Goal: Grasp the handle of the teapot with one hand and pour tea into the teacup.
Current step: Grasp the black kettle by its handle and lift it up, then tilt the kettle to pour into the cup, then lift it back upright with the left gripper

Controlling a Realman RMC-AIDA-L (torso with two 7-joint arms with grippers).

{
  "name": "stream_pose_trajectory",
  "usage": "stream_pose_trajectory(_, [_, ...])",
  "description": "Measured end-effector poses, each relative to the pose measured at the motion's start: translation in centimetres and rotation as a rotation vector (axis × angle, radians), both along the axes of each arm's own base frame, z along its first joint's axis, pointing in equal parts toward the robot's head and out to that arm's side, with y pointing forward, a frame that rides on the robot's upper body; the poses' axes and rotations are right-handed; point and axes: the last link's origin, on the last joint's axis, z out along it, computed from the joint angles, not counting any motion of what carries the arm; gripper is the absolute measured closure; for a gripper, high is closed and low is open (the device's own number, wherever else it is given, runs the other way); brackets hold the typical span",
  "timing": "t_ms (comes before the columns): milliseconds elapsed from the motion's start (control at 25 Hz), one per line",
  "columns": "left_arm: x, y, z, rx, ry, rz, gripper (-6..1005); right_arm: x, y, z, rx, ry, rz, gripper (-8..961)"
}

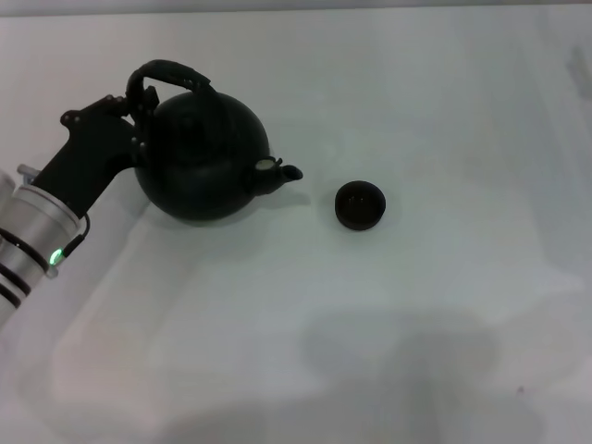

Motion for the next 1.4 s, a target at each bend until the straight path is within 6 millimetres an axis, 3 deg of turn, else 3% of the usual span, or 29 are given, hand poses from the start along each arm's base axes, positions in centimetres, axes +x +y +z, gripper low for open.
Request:
stream_pose_trajectory(360, [1.2,0.7,0.9,0.055,0.042,-0.099,900,0.1,-0.1,0.0,0.0,0.0,-0.002,108])
stream_pose_trajectory(720, [2.9,3.5,2.1,0.084,0.121,-0.198,900,0.1,-0.1,0.0,0.0,0.0,-0.004,108])
stream_pose_trajectory(960, [5.1,6.0,2.5,0.079,0.236,-0.318,901,0.4,-0.2,-0.1,-0.009,0.0,-0.021,108])
stream_pose_trajectory(1400, [6.5,6.3,1.5,0.104,0.345,-0.41,901,0.4,0.0,0.1,-0.006,0.018,-0.025,108])
